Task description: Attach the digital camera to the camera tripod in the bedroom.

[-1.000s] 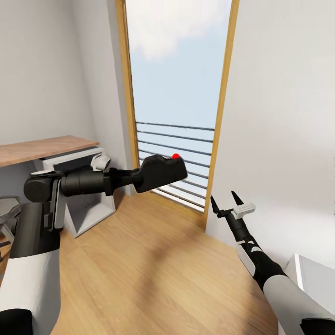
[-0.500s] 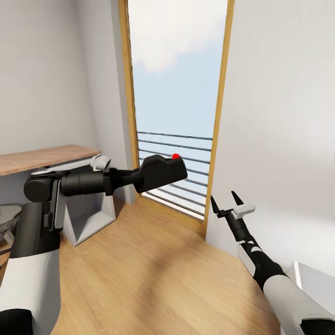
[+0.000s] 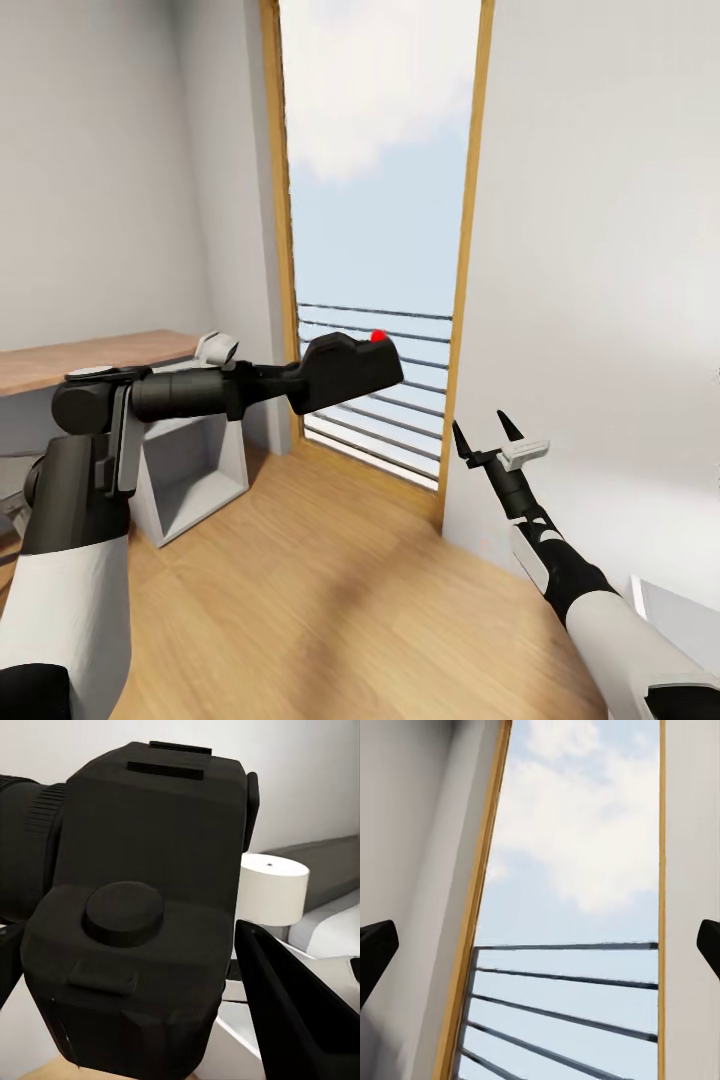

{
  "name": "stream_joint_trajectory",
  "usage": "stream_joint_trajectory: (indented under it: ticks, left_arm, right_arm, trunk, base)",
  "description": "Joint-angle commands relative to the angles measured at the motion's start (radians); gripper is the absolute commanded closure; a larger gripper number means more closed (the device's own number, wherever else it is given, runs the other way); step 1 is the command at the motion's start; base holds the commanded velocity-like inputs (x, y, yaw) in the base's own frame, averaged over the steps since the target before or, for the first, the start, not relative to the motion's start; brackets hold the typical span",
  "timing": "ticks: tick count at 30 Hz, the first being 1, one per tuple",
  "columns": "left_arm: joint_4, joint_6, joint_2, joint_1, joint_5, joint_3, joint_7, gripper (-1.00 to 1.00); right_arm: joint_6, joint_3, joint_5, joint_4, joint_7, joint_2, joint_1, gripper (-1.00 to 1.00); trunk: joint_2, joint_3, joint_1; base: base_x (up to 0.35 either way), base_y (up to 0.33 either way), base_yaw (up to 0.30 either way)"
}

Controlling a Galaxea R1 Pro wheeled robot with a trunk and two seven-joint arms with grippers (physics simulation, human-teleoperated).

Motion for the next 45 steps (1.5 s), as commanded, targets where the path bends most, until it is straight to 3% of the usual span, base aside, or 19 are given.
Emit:
stream_joint_trajectory:
  ticks: [1, 45]
  left_arm:
    - [0.000, 0.010, 0.000, -0.001, -0.004, 0.000, -0.006, 1.00]
    - [0.000, 0.010, 0.000, -0.001, -0.004, 0.000, -0.006, 1.00]
  right_arm:
    - [-0.003, 0.006, -0.011, 0.001, 0.003, -0.001, -0.001, -1.00]
    - [0.002, 0.021, -0.011, 0.023, 0.005, 0.000, -0.001, -1.00]
  trunk:
    - [0.000, 0.003, -0.001]
    - [0.308, 0.141, -0.169]
  base:
    - [0.000, 0.000, 0.000]
    - [0.000, 0.000, 0.000]
